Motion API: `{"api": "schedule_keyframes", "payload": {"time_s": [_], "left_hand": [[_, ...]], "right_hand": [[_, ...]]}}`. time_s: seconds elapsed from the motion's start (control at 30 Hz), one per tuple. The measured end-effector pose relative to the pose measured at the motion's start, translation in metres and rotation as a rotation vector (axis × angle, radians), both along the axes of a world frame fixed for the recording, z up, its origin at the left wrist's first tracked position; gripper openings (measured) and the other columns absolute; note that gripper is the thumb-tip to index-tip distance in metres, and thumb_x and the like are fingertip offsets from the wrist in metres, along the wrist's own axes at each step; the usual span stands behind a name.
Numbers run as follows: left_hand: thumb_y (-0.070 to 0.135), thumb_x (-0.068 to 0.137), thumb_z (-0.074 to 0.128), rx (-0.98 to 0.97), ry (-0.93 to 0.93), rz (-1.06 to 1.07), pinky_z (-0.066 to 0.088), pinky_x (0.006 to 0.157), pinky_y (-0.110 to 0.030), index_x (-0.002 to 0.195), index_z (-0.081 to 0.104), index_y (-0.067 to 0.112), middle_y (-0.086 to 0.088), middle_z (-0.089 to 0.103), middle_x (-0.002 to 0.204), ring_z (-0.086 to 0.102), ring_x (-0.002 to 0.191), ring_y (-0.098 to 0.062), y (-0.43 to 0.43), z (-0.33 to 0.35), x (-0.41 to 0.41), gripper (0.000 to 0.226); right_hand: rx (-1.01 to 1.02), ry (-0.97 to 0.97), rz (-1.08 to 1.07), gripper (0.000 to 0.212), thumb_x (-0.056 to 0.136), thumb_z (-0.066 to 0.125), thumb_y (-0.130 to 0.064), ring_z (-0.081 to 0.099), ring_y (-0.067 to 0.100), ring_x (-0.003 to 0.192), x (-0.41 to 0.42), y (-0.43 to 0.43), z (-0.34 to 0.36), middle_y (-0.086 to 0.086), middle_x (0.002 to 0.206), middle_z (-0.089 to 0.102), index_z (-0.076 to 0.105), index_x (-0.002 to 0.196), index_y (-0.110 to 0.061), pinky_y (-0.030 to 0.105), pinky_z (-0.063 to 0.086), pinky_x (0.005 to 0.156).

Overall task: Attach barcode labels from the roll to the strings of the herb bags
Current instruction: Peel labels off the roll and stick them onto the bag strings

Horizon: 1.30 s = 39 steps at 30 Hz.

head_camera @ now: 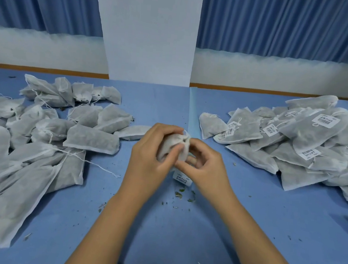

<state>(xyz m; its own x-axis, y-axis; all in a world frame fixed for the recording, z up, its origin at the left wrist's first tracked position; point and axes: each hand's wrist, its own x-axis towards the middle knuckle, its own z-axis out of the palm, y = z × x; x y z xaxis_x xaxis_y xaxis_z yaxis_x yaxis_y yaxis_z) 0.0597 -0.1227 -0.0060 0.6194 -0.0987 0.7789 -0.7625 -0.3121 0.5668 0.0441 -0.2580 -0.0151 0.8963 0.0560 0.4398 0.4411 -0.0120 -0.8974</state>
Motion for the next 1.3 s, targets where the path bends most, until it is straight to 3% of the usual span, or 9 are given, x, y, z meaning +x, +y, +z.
{"api": "schedule_keyframes", "payload": {"time_s": [0.1,0.23,0.37,0.47,0.57,0.73,1.07,1.2,1.3], "left_hand": [[0.002,0.087,0.058,-0.001,-0.003,0.043,0.039,0.082,-0.004,0.103,0.065,0.010,0.020,0.063,0.101,0.058,0.095,0.011,0.004,0.000,0.003,0.019],[-0.007,0.086,0.049,0.007,0.003,0.056,0.041,0.081,-0.005,0.100,0.063,0.016,0.017,0.065,0.098,0.061,0.094,0.007,0.013,-0.001,0.010,0.031],[-0.007,0.084,0.049,0.095,0.075,0.051,0.042,0.073,-0.006,0.098,0.061,0.024,0.019,0.065,0.092,0.062,0.088,0.003,0.018,-0.004,0.014,0.036],[0.015,0.083,0.046,0.174,0.143,0.019,0.041,0.059,-0.014,0.089,0.056,0.035,0.012,0.058,0.070,0.056,0.066,-0.009,0.017,-0.006,0.012,0.024],[0.044,0.083,0.053,0.226,0.174,0.013,0.041,0.058,-0.024,0.087,0.052,0.037,0.008,0.058,0.076,0.053,0.062,-0.014,0.017,-0.006,0.011,0.008],[0.029,0.086,0.069,0.222,0.257,-0.039,0.041,0.064,-0.018,0.078,0.059,0.032,0.011,0.060,0.070,0.055,0.065,-0.009,0.024,0.000,0.011,0.013],[0.017,0.085,0.071,0.154,0.686,-0.285,0.045,0.080,-0.015,0.070,0.073,0.022,0.005,0.071,0.072,0.063,0.079,-0.004,0.038,0.013,0.006,0.016],[0.021,0.081,0.070,0.186,0.720,-0.475,0.046,0.083,-0.010,0.068,0.077,0.026,-0.002,0.075,0.078,0.069,0.088,-0.007,0.039,0.018,-0.001,0.016],[0.020,0.076,0.067,-0.063,0.561,-0.503,0.047,0.078,-0.010,0.073,0.076,0.021,0.003,0.075,0.078,0.069,0.083,-0.004,0.032,0.020,-0.005,0.010]], "right_hand": [[-0.041,-0.026,-0.002,0.015,0.085,0.062,-0.006,0.068,0.010,0.084,0.001,-0.002,0.000,-0.009,0.090,0.070,0.067,0.094,-0.016,0.021,0.051,0.077],[-0.378,-0.338,-0.367,0.011,0.080,0.069,0.005,0.061,0.009,0.072,0.006,-0.014,-0.001,0.003,0.082,0.065,0.071,0.088,-0.002,0.018,0.050,0.072],[-0.464,-0.534,-0.606,0.006,0.079,0.071,0.006,0.055,0.008,0.070,0.008,-0.025,0.000,0.007,0.077,0.065,0.071,0.081,0.001,0.019,0.048,0.069],[-0.514,-0.557,-0.645,0.006,0.082,0.068,0.004,0.052,0.004,0.071,0.008,-0.026,-0.001,0.007,0.076,0.065,0.069,0.078,0.000,0.015,0.043,0.070],[-0.524,-0.499,-0.670,0.009,0.084,0.065,0.004,0.053,0.007,0.073,0.008,-0.029,-0.002,0.006,0.077,0.065,0.067,0.077,-0.001,0.013,0.041,0.070],[-0.524,-0.434,-0.674,0.010,0.085,0.063,0.005,0.055,0.008,0.073,0.008,-0.028,-0.002,0.004,0.078,0.065,0.066,0.077,-0.002,0.008,0.038,0.068],[-0.020,-0.125,-0.533,0.015,0.090,0.052,0.005,0.065,0.010,0.094,0.004,-0.028,0.006,-0.002,0.094,0.071,0.058,0.082,-0.007,0.018,0.048,0.084],[0.159,-0.049,-0.392,0.017,0.093,0.045,0.008,0.069,0.020,0.075,0.004,-0.024,0.011,0.010,0.080,0.070,0.051,0.084,-0.005,0.021,0.052,0.070],[0.111,-0.022,-0.373,0.020,0.092,0.047,0.008,0.063,0.019,0.059,0.002,-0.024,0.010,0.009,0.068,0.062,0.050,0.081,-0.008,0.022,0.049,0.058]]}}
